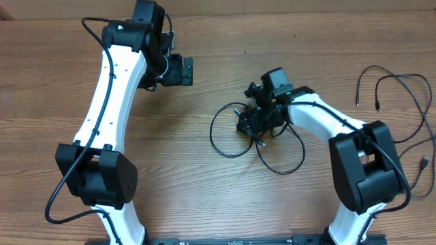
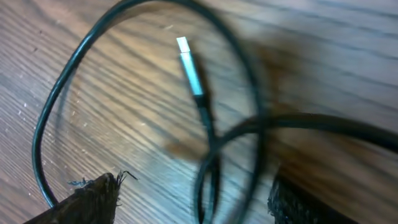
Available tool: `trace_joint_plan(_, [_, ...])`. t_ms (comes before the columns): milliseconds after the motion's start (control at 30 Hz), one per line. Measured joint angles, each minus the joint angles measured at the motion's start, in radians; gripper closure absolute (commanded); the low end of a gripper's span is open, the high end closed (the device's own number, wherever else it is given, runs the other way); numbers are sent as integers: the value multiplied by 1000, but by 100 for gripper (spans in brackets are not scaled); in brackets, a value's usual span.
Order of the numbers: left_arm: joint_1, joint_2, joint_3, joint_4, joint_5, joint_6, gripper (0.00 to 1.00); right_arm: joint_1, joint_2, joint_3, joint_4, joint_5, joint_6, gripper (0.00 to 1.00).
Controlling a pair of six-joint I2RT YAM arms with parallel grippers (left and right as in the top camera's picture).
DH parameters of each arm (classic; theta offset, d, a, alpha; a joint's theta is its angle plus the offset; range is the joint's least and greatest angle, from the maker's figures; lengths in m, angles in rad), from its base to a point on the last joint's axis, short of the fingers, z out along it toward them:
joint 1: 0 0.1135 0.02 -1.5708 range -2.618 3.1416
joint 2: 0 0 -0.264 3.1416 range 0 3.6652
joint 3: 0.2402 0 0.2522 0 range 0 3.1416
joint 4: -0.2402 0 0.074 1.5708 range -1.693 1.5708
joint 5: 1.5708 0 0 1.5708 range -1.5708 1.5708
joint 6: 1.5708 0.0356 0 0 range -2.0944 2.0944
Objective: Untangle cables
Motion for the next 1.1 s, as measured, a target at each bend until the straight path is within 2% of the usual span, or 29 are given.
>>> trace_joint_plan(67, [0,0,0,0,0,0,0,34,5,7,-4,15,0,27])
trace_joint_plan(167, [0,0,0,0,0,0,0,80,8,13,0,58,19,34])
trace_joint_plan(200, [0,0,0,0,0,0,0,97,8,13,2,82,31,45])
trace_joint_plan(267, [0,0,0,0,0,0,0,124,9,14,1,125,58,58])
trace_joint_plan(367, [0,0,0,0,0,0,1,144,14,16,2,177,97,89])
trace_joint_plan(400, [0,0,0,0,0,0,0,148,16,16,3,187,106,94])
trace_joint_plan(800, [0,0,0,0,0,0,0,143,23,35,-49,209,183,96])
trace_joint_plan(967, [0,0,0,0,0,0,0,84,27,211,-253,237,192,96])
trace_joint_plan(1100, [0,0,0,0,0,0,0,19,12,394,-339,288,192,96])
